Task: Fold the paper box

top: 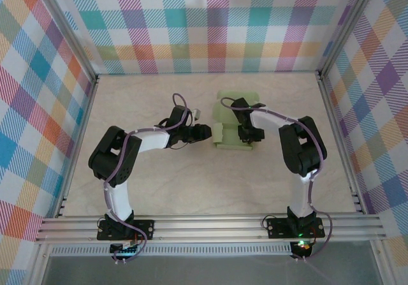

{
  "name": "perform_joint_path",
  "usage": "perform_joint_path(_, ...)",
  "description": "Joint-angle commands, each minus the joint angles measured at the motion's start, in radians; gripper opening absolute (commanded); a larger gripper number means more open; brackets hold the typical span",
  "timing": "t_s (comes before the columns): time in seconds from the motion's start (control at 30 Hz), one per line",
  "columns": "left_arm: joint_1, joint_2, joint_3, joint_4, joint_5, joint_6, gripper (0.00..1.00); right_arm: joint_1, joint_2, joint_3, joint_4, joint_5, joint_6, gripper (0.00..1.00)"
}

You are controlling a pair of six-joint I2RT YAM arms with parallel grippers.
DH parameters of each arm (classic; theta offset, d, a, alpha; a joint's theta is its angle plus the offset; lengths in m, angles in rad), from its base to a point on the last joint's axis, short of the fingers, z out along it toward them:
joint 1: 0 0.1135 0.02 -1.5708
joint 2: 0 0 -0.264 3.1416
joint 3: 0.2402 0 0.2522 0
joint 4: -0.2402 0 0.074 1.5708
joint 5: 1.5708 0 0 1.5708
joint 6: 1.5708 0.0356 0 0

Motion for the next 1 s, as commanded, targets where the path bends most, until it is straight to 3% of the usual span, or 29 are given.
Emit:
perform_joint_path(0.0, -0.002, -0.048, 0.000, -0.022, -0.009, 0.032, 0.41, -0.003, -0.066, -0.012, 0.007, -0.034, 0.007, 0.35)
perform_joint_path(0.37, -0.006, -0.031, 0.028, -0.045, -0.017, 0.040, 0.46, -0.011, -0.161, -0.065, 0.078, -0.083, 0.007, 0.51)
perform_joint_path(0.6, -0.004, 0.027, 0.133, -0.161, -0.028, 0.149, 0.46, -0.081, -0.283, -0.218, 0.281, -0.314, 0.028, 0.53)
perform_joint_path(0.7, -0.004, 0.064, 0.151, -0.129, 0.014, 0.115, 0.39, -0.110, -0.322, -0.271, 0.346, -0.406, 0.042, 0.52)
perform_joint_path(0.97, 0.003, 0.111, 0.162, -0.085, 0.020, 0.071, 0.41, -0.163, -0.353, -0.344, 0.426, -0.530, 0.066, 0.52)
